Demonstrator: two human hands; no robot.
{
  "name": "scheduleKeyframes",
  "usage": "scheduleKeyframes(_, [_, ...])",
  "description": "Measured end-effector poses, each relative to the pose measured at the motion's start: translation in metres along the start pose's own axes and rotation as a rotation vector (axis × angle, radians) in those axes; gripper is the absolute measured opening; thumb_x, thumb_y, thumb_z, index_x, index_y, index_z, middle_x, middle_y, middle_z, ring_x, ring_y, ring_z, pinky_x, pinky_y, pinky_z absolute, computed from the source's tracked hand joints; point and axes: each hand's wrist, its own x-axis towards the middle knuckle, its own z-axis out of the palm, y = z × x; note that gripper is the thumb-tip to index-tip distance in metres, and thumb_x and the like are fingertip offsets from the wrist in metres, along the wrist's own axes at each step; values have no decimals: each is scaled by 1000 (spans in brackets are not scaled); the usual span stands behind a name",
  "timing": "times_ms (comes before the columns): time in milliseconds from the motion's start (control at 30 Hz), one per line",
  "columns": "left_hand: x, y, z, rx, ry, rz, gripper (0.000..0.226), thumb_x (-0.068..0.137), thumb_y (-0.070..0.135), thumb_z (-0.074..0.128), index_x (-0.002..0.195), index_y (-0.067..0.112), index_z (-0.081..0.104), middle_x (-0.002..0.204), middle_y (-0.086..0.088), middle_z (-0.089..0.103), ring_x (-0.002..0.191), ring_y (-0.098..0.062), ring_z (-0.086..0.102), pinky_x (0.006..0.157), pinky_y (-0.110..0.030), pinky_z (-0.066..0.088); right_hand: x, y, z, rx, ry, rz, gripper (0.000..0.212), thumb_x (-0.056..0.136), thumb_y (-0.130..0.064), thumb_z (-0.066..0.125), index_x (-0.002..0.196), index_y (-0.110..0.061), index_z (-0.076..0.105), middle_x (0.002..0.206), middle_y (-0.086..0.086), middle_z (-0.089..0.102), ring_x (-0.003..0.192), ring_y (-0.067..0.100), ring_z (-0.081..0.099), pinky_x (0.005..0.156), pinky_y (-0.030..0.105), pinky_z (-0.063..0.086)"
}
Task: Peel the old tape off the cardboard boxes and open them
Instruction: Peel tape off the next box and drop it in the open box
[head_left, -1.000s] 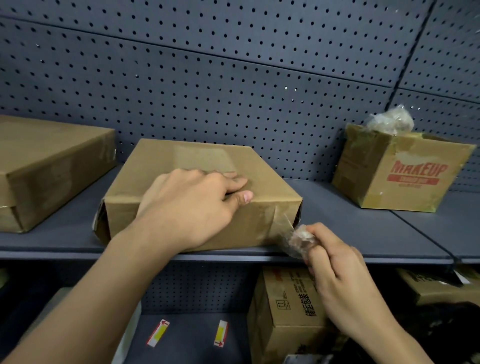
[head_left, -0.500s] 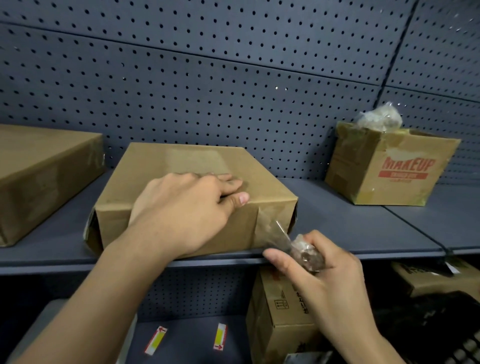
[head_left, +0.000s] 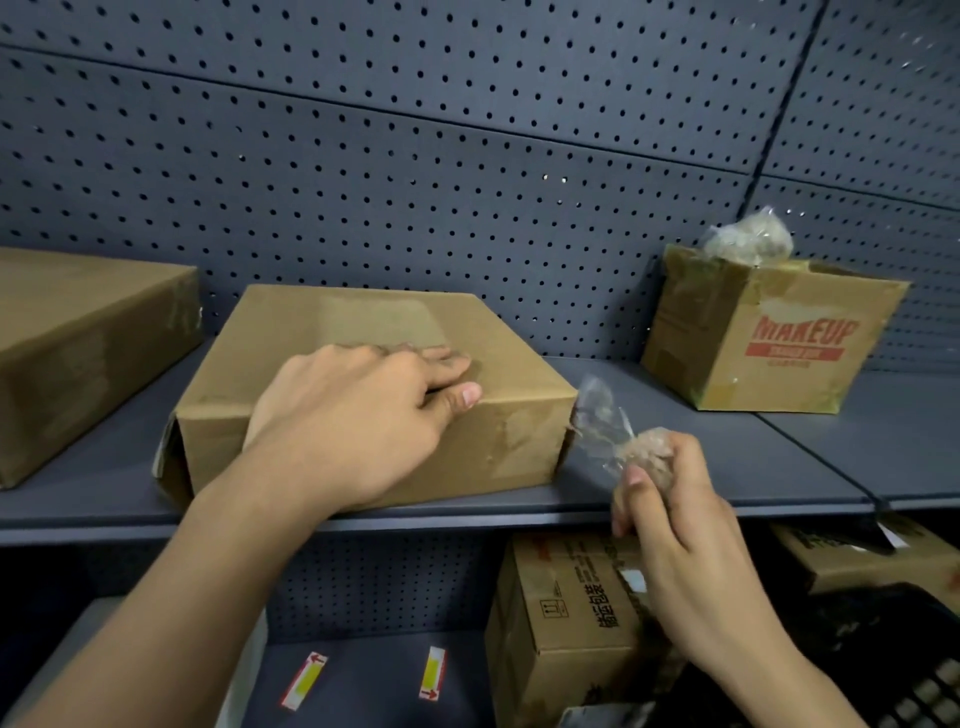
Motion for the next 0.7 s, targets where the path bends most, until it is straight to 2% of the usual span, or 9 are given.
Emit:
scheduleKeyframes(100, [-2, 1, -1, 9, 2, 9, 50, 95, 69, 18, 144, 62, 28, 150, 40, 23, 145, -4, 29, 108, -31, 35, 8, 3, 0, 11, -48, 43, 2, 95, -40, 35, 94, -39, 35, 71, 2, 60, 68, 12, 55, 67, 35, 43])
scheduleKeyframes(200, [-3, 0, 0, 23, 9, 24, 52, 94, 70, 16, 144, 63, 26, 149, 43, 22, 145, -1, 28, 108, -31, 35, 19, 5, -6, 72, -115, 79, 39, 95, -21, 45, 106, -49, 22, 64, 3, 56, 60, 12, 50, 59, 26, 39])
scheduleKeyframes(267, [-2, 0, -1, 25, 18, 28, 53, 92, 71, 15, 143, 64, 26, 147, 45, 22, 144, 0, 29, 108, -30, 36, 28, 4, -16, 90, -106, 78, 44, 96, -14, 48, 105, -48, 23, 65, 5, 50, 54, 10, 44, 54, 22, 36])
scheduleKeyframes(367, [-2, 2, -1, 40, 31, 27, 52, 91, 73, 15, 141, 66, 26, 147, 45, 23, 141, -3, 36, 103, -30, 41, 51, 10, -31, 139, -35, 80, 20, 98, -22, 50, 93, -38, 40, 71, 2, 50, 59, 12, 43, 61, 31, 38])
scheduleKeyframes(467, [-2, 4, -3, 54, 44, 25, 51, 90, 74, 16, 140, 68, 28, 146, 46, 24, 140, -3, 37, 101, -28, 42, 82, 16, -49, 205, 96, 54, 17, 95, -24, 57, 88, -34, 45, 75, -8, 53, 66, 12, 46, 67, 36, 38])
scheduleKeyframes(567, [0, 5, -3, 52, 47, 24, 50, 89, 74, 19, 138, 69, 30, 145, 46, 25, 140, -4, 38, 102, -28, 42, 117, 10, -76, 255, 209, 61, 5, 99, -19, 49, 100, -23, 48, 79, -2, 55, 73, 17, 49, 66, 36, 40])
scheduleKeyframes(633, [2, 7, -3, 48, 42, 35, 48, 90, 75, 21, 137, 69, 30, 144, 47, 25, 139, -4, 39, 102, -28, 42, 142, 6, -95, 212, 292, 61, 14, 100, -16, 42, 111, -21, 49, 86, -1, 59, 76, 19, 52, 63, 33, 42])
scheduleKeyframes(700, [4, 8, -3, 38, 32, 46, 47, 90, 75, 23, 136, 70, 30, 143, 48, 24, 140, -3, 38, 102, -28, 41, 166, 8, -111, 94, 360, 40, 23, 100, -18, 45, 122, -23, 50, 100, 3, 64, 80, 22, 60, 62, 32, 45])
